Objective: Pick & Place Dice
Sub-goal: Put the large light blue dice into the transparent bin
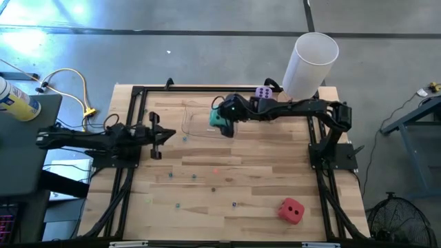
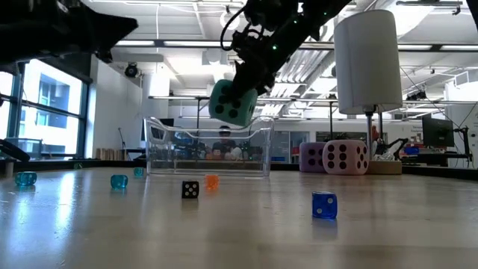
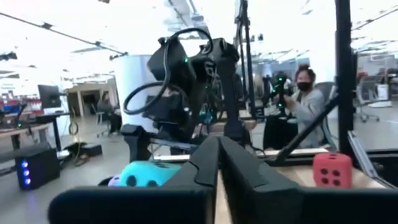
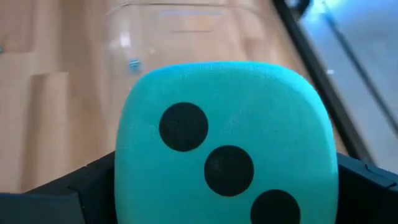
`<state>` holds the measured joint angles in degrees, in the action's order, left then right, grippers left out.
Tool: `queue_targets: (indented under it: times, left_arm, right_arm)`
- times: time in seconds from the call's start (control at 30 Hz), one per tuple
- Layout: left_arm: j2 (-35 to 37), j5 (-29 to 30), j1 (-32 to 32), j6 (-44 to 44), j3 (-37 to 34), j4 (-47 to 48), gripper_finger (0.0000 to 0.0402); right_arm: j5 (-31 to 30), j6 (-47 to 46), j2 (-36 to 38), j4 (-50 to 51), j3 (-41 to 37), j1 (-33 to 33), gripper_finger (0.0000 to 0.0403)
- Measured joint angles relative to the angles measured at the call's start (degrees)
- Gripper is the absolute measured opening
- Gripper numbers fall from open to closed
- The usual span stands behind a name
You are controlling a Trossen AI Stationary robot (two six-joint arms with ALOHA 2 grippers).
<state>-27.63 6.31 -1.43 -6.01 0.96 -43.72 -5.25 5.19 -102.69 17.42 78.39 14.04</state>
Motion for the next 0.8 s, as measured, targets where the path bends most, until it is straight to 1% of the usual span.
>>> queue_targets:
  times: [0.1, 0.17, 0.23, 0.3, 0.4, 0.47, 0.6, 0.67, 0.8]
  left_arm:
    - [-10.3, 0.0, -2.3, 4.1, 2.3, -4.7, 0.0052]
    - [-17.4, -0.3, -4.3, 7.4, 5.8, -6.9, 0.0073]
    - [-24.4, -1.0, -6.6, 9.4, 9.5, -7.1, 0.0089]
    - [-31.4, -3.9, -8.7, 10.0, 13.8, -7.3, 0.0101]
    - [-40.1, -9.3, -10.9, 10.0, 20.0, -10.1, 0.0109]
    - [-44.4, -11.0, -11.9, 8.8, 23.6, -11.7, 0.0109]
    - [-50.7, -11.0, -13.2, 7.4, 28.6, -12.9, 0.011]
    - [-53.2, -11.0, -13.9, 7.3, 30.3, -13.1, 0.011]
    - [-58.0, -12.1, -15.5, 7.9, 32.1, -12.8, 0.011]
  right_arm:
    - [-1.2, 0.0, 0.0, -1.0, 0.0, 0.1, 0.0392]
    - [-0.6, 0.0, 0.0, -1.1, 0.0, 0.0, 0.0392]
    - [-0.5, 0.1, 0.0, -1.0, 0.0, -0.1, 0.0392]
    - [-0.4, 0.0, 0.0, -1.0, 0.0, -0.1, 0.0392]
    - [-0.3, -1.2, 0.0, -0.2, 0.0, 0.0, 0.0392]
    - [0.7, -1.3, 0.0, 0.9, 0.0, 0.0, 0.0392]
    - [1.3, -1.4, 0.0, 3.4, 0.0, -0.1, 0.0392]
    - [2.0, -2.0, 0.0, 4.0, 0.0, -0.1, 0.0392]
    - [5.5, -2.1, 0.0, 4.2, 0.0, -0.1, 0.0392]
